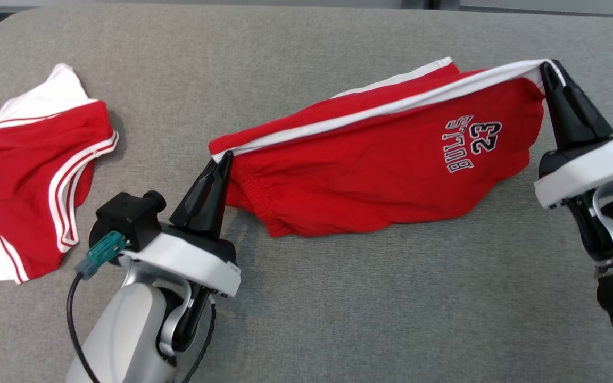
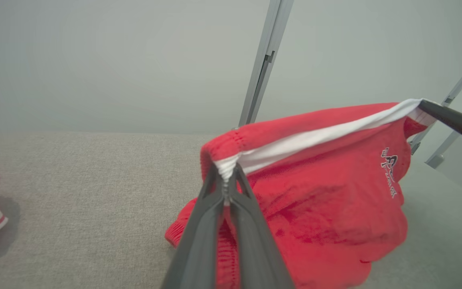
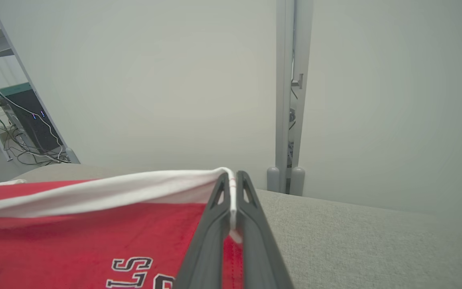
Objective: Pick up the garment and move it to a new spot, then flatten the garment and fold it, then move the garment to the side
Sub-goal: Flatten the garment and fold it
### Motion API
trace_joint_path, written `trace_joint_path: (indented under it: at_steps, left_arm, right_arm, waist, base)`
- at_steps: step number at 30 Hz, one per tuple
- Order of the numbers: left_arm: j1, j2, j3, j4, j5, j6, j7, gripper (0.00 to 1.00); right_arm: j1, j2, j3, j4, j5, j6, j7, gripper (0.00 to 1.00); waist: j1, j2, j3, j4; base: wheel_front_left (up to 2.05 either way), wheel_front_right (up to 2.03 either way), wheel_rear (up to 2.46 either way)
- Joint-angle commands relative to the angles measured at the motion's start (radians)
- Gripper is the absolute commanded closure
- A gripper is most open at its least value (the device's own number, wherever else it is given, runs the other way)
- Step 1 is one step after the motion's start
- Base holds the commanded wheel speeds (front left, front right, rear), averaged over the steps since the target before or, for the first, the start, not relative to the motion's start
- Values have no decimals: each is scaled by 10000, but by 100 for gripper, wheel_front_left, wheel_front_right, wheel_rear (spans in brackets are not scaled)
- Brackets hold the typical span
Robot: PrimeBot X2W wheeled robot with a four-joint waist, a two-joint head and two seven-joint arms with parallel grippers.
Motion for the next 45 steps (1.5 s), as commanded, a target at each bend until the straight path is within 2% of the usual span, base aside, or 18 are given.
trace_joint_path:
  at_steps: [1, 11, 18, 19, 20, 21, 22, 23, 24, 28, 33, 39, 45]
  left_arm:
    - [-244, -36, -3, 131, 18, -87, -75, 100]
    - [-1771, -666, -719, 2100, -99, -696, -277, 100]
    - [-2236, -798, -946, 3002, -215, -865, -505, 100]
    - [-2277, -803, -962, 3074, -229, -873, -535, 100]
    - [-2321, -802, -962, 3150, -228, -885, -582, 96]
    - [-2321, -809, -975, 3230, -218, -895, -634, 72]
    - [-2278, -809, -982, 3302, -207, -882, -688, 54]
    - [-2219, -804, -940, 3336, -183, -785, -780, 8]
    - [-2141, -776, -916, 3376, -115, -720, -843, 0]
    - [-1746, -697, -695, 3264, -108, -452, -1168, 0]
    - [-1138, -505, -257, 2635, 104, -1, -1429, 0]
    - [-246, -207, 569, 1306, 485, 460, -1483, 0]
    - [516, -13, 1166, 425, 788, 642, -1485, 0]
  right_arm:
    - [-259, -121, 38, 231, 55, -3, 34, 100]
    - [-2577, -564, 1275, 3432, 518, -1, -190, 100]
    - [-3385, -579, 2076, 4801, 968, -1, -738, 98]
    - [-3465, -562, 2199, 4945, 1036, -1, -820, 49]
    - [-3525, -557, 2311, 5034, 1105, -1, -935, 0]
    - [-3560, -570, 2424, 5149, 1157, -1, -1053, 0]
    - [-3571, -568, 2531, 5265, 1232, -1, -1150, 0]
    - [-3581, -572, 2629, 5317, 1300, -1, -1289, 0]
    - [-3570, -595, 2700, 5355, 1347, -1, -1435, 0]
    - [-3282, -635, 2811, 5263, 1450, -1, -1953, 0]
    - [-2505, -648, 2414, 4639, 1142, 0, -2238, 0]
    - [-820, -338, 1252, 2926, 211, 0, -2247, 0]
    - [796, 133, 424, 1548, -566, 0, -2251, 0]
  waist:
    - [0, 0, 407, 417]
    - [0, 0, 1102, 985]
    - [0, 0, 1223, 921]
    - [0, 0, 1213, 911]
    - [0, 0, 1191, 898]
    - [0, 0, 1150, 877]
    - [0, 0, 1096, 853]
    - [0, 0, 1048, 824]
    - [0, 0, 989, 799]
    - [0, 0, 715, 692]
    - [0, 0, 257, 497]
    - [0, 0, -332, 175]
    - [0, 0, -835, -111]
  base:
    - [0, 0, 0]
    - [0, 0, 0]
    - [0, 0, 0]
    - [0, 0, 0]
    - [0, 0, 0]
    - [0, 0, 0]
    - [0, 0, 0]
    - [0, 0, 0]
    - [0, 0, 0]
    - [0, 0, 0]
    - [0, 0, 0]
    - [0, 0, 0]
    - [0, 0, 0]
